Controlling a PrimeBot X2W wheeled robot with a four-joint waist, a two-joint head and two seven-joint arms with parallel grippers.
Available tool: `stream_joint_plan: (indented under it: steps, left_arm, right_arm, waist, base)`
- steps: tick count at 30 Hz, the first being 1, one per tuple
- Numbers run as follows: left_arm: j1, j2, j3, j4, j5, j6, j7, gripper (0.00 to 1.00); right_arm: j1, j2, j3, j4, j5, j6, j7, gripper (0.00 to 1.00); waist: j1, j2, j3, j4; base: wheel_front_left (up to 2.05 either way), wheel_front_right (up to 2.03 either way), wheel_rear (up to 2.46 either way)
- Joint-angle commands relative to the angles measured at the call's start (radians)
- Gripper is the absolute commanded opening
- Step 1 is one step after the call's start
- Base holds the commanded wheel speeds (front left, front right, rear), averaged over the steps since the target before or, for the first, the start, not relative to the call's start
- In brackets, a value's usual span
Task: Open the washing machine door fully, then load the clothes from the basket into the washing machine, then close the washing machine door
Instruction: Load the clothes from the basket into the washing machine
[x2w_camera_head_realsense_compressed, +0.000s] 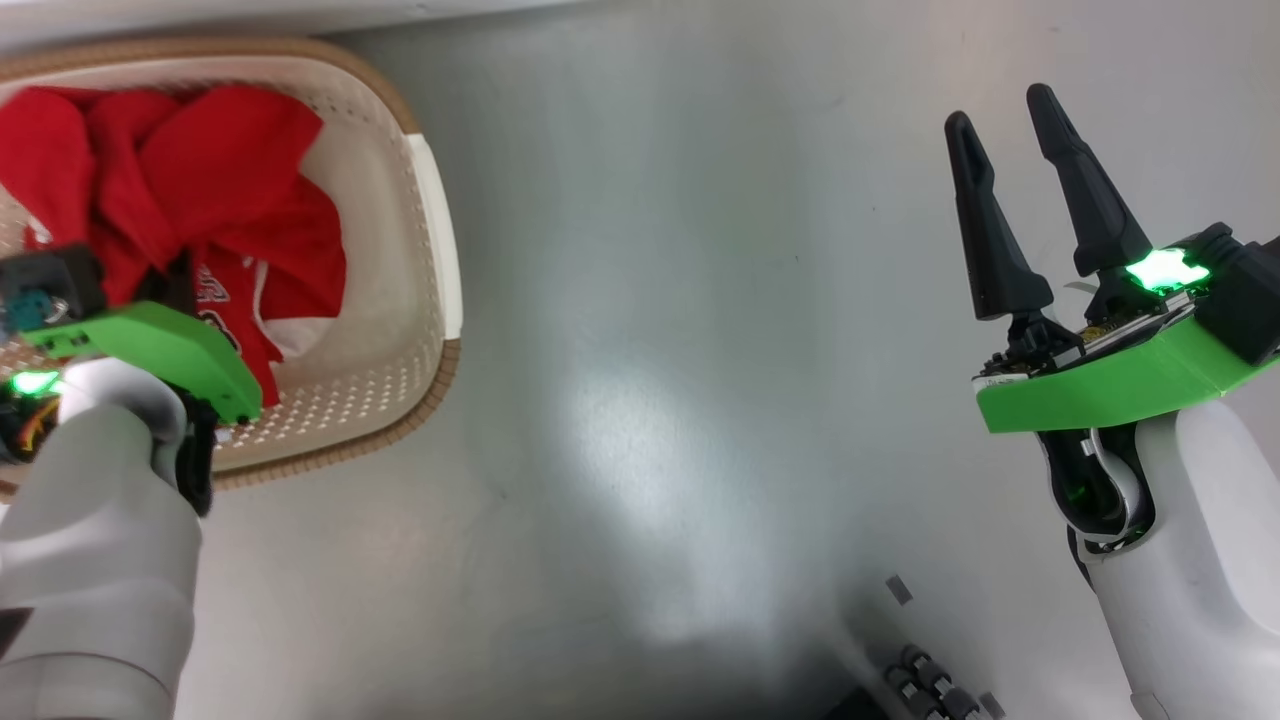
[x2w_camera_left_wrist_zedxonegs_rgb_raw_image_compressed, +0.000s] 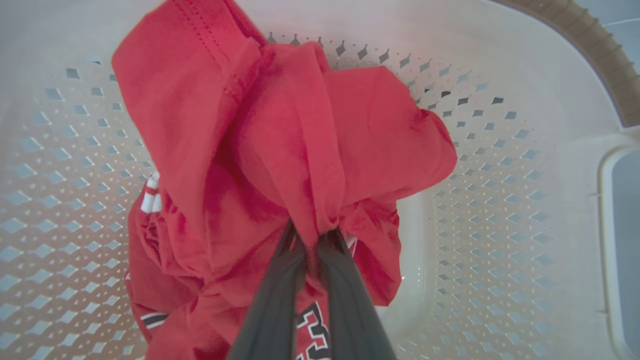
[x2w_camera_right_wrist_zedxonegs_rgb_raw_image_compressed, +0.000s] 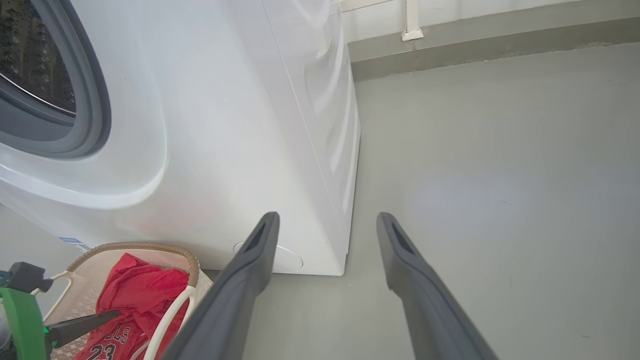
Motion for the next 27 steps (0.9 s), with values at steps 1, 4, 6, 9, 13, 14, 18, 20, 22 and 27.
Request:
stream_joint_plan:
  steps: [1, 4, 6, 9, 13, 14, 18, 20, 22, 27]
  left_arm:
    - [0.052, 0.033, 0.009, -0.017, -0.01, -0.006, -0.014, 0.0]
    - [0.076, 0.026, 0.001, -0.042, -0.017, -0.009, -0.025, 0.0]
    - [0.096, 0.021, -0.005, -0.064, -0.024, -0.01, -0.029, 0.0]
    - [0.134, 0.012, -0.007, -0.112, -0.043, -0.011, -0.03, 0.0]
    - [0.203, 0.009, -0.015, -0.201, -0.066, -0.011, -0.031, 0.0]
    - [0.221, 0.008, -0.017, -0.223, -0.071, -0.011, -0.031, 0.0]
    - [0.291, 0.006, -0.023, -0.306, -0.086, -0.011, -0.031, 0.0]
    - [0.327, 0.004, -0.025, -0.351, -0.089, -0.011, -0.031, 0.0]
    - [0.361, 0.002, -0.026, -0.397, -0.091, -0.011, -0.031, 0.0]
    - [0.457, -0.012, -0.026, -0.519, -0.101, -0.011, -0.031, 0.0]
  right_arm:
    - [0.035, -0.008, 0.018, -0.015, 0.011, 0.002, -0.005, 1.0]
    - [0.043, -0.015, 0.017, -0.009, 0.012, 0.002, -0.005, 1.0]
    - [0.05, -0.02, 0.018, -0.005, 0.012, 0.002, -0.005, 1.0]
    - [0.062, -0.026, 0.021, 0.001, 0.012, 0.002, -0.005, 1.0]
    - [0.081, -0.033, 0.025, 0.012, 0.013, 0.002, -0.005, 1.0]
    - [0.087, -0.034, 0.026, 0.016, 0.013, 0.002, -0.005, 1.0]
    - [0.112, -0.04, 0.027, 0.029, 0.016, 0.002, -0.005, 1.0]
    - [0.126, -0.041, 0.027, 0.034, 0.017, 0.002, -0.005, 1.0]
    - [0.14, -0.042, 0.029, 0.041, 0.018, 0.002, -0.005, 1.0]
    - [0.174, -0.045, 0.031, 0.055, 0.022, 0.002, -0.005, 1.0]
  waist:
    - [0.0, -0.0001, -0.03, 0.016]
    - [0.0, -0.0001, -0.061, 0.028]
    - [0.0, -0.0001, -0.085, 0.037]
    - [0.0, -0.0001, -0.126, 0.048]
    - [0.0, -0.0001, -0.186, 0.062]
    - [0.0, -0.0001, -0.201, 0.065]
    - [0.0, -0.0001, -0.263, 0.078]
    - [0.0, -0.0001, -0.293, 0.084]
    - [0.0, -0.0001, -0.322, 0.09]
    - [0.0, -0.0001, -0.395, 0.104]
  base:
    - [0.0, 0.0, 0.0]
    - [0.0, 0.0, 0.0]
    - [0.0, 0.0, 0.0]
    - [0.0, 0.0, 0.0]
    - [0.0, 0.0, 0.0]
    - [0.0, 0.0, 0.0]
    - [0.0, 0.0, 0.0]
    - [0.0, 0.0, 0.0]
    - [0.0, 0.0, 0.0]
    - [0.0, 0.0, 0.0]
